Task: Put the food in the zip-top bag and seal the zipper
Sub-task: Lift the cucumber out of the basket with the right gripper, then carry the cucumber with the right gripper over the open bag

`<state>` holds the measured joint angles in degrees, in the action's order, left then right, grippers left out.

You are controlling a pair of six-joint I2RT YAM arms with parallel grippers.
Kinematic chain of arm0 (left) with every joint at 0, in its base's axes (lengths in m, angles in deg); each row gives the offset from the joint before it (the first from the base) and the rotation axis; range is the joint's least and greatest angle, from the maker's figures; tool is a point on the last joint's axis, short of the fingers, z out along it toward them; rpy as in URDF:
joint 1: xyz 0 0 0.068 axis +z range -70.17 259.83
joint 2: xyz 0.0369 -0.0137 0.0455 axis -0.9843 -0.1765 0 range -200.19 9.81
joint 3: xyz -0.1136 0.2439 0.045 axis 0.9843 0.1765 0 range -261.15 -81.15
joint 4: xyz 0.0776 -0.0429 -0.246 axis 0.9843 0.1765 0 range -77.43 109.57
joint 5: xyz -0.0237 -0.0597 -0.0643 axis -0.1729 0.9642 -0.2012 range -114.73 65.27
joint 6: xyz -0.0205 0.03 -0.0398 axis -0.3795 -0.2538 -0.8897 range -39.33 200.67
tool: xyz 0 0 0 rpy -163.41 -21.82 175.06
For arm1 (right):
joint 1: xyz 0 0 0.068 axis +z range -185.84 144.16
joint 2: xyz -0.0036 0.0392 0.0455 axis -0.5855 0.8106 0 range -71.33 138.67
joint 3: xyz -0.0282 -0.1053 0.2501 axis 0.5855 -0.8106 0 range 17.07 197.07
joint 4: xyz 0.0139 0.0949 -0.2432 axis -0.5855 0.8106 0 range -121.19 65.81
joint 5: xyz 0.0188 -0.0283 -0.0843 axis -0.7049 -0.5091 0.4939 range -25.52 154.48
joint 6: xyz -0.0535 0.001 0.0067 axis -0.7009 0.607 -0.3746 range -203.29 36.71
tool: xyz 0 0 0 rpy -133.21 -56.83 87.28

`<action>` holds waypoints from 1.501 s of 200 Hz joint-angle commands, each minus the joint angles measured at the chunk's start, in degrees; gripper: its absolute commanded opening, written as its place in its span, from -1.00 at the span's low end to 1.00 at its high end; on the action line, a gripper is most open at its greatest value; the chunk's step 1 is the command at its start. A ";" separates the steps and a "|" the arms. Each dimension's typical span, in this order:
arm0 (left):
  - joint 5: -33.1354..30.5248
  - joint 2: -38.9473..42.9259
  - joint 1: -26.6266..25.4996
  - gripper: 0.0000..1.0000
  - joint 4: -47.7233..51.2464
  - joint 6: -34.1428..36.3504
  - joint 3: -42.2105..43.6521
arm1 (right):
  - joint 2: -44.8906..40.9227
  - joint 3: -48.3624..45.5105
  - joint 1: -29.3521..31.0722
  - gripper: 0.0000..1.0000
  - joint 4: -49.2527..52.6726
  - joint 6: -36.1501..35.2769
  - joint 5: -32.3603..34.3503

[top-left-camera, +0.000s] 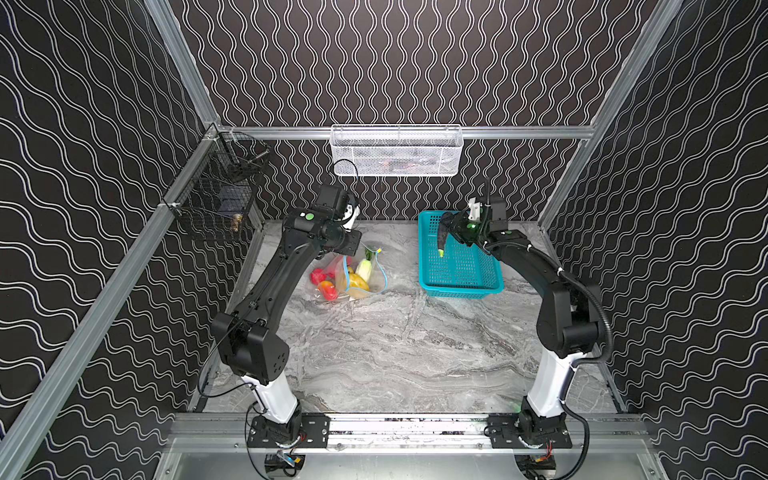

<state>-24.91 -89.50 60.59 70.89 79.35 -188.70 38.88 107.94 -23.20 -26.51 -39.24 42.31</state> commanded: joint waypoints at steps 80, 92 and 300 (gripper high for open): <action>0.19 -0.62 -0.05 -1.00 -0.58 0.21 -1.35 | -7.12 -8.11 3.98 -0.58 -13.14 3.48 -1.06; 0.36 -0.61 -0.03 -1.00 -0.49 0.13 -1.50 | -7.63 -8.68 4.90 -0.57 -14.81 3.38 -0.86; 2.65 -1.14 -0.04 -1.00 0.77 -0.56 -3.91 | -13.71 -13.61 25.00 -0.55 -31.63 -12.02 17.39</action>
<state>-22.66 -90.66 60.59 71.44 79.26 -191.67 25.75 94.46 -0.51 -53.41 -46.82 54.37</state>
